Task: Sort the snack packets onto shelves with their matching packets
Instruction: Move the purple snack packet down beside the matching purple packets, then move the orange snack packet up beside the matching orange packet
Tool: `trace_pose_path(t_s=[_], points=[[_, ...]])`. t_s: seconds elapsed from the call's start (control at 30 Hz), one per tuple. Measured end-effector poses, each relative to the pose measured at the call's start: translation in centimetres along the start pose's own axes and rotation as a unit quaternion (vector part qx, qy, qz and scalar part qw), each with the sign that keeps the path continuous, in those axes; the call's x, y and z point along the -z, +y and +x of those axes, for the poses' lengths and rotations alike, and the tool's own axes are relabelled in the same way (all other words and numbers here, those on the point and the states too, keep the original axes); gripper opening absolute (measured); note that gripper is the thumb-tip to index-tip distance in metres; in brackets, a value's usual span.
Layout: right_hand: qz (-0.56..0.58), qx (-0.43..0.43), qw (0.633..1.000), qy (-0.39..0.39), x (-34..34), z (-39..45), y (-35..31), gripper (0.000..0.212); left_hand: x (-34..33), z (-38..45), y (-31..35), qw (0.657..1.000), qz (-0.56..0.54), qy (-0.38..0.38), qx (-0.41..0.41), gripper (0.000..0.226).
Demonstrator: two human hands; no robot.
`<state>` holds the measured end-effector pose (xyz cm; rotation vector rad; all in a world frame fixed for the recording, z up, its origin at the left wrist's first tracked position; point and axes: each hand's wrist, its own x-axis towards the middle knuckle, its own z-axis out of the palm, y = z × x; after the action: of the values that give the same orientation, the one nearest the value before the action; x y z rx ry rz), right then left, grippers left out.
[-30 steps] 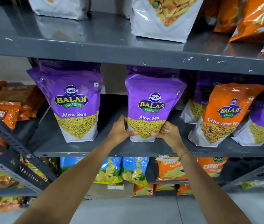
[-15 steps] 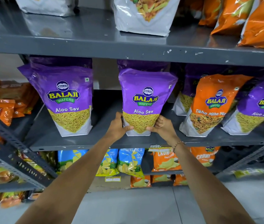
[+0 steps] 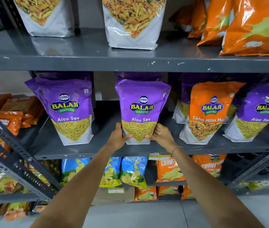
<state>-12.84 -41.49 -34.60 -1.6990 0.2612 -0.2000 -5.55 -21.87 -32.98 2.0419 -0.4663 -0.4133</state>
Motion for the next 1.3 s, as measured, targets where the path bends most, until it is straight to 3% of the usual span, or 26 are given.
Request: trace_pose_path(t_s=[0.1, 0.17, 0.23, 0.3, 0.37, 0.43, 0.57, 0.73, 0.83, 0.93, 1.0, 1.1, 1.2, 1.3], points=[[0.002, -0.006, 1.000, -0.005, 0.1, -0.4, 0.1, 0.074, -0.3, -0.7, 0.0, 0.999, -0.021, -0.018, -0.020, 0.067], [-0.002, -0.012, 1.000, 0.028, 0.3, -1.0, 0.0, 0.081, -0.6, -1.4, -0.3, 0.998, -0.010, 0.062, -0.013, 0.061], [-0.055, -0.009, 0.994, 0.099, 0.8, -1.6, 0.1, 0.069, -1.1, -2.5, -0.3, 0.987, -0.006, 0.163, -0.008, 0.029], [-0.108, 0.010, 0.980, 0.169, 1.4, -2.4, 0.5, 0.043, -2.1, -3.8, 0.0, 0.977, 0.009, 0.204, -0.053, 0.018], [-0.123, 0.026, 0.968, 0.219, 2.0, -3.4, 1.1, 0.020, -3.5, -4.3, 0.6, 0.979, 0.027, 0.169, -0.112, 0.021], [-0.133, 0.022, 0.959, 0.249, 2.9, -4.3, 1.9, 0.010, -5.3, -4.3, 1.6, 0.983, 0.028, 0.104, -0.148, 0.020], [-0.086, -0.009, 0.949, 0.304, 7.1, -7.7, 3.0, 0.010, -9.9, -3.4, 4.4, 0.980, 0.022, -0.005, -0.200, 0.016], [-0.143, -0.020, 0.890, 0.432, 15.0, -10.6, 3.9, 0.019, -16.0, -0.1, 8.1, 0.987, 0.029, -0.060, -0.148, 0.059], [-0.089, -0.045, 0.919, 0.381, 19.6, -9.9, 4.9, 0.037, -18.9, 1.2, 9.8, 0.991, 0.028, -0.093, -0.095, 0.086], [-0.086, -0.069, 0.975, 0.194, 23.4, -7.9, 5.6, 0.078, -21.0, 2.8, 10.8, 0.991, 0.037, -0.124, -0.026, 0.103], [-0.104, -0.079, 0.987, 0.092, 24.7, -6.3, 6.0, 0.092, -21.8, 3.4, 11.1, 0.992, 0.033, -0.118, 0.011, 0.104], [-0.087, -0.053, 0.995, 0.017, 25.6, -4.3, 6.2, 0.081, -22.9, 3.9, 11.7, 0.994, 0.042, -0.097, -0.004, 0.090], [-0.049, -0.051, 0.997, 0.030, 25.5, -3.7, 5.9, 0.061, -23.4, 3.8, 12.5, 0.998, 0.028, -0.061, 0.003, 0.072], [-0.123, -0.017, 0.990, 0.071, 25.1, -4.3, 5.9, 0.048, -23.4, 2.8, 12.2, 0.999, 0.035, -0.020, -0.001, 0.064]])
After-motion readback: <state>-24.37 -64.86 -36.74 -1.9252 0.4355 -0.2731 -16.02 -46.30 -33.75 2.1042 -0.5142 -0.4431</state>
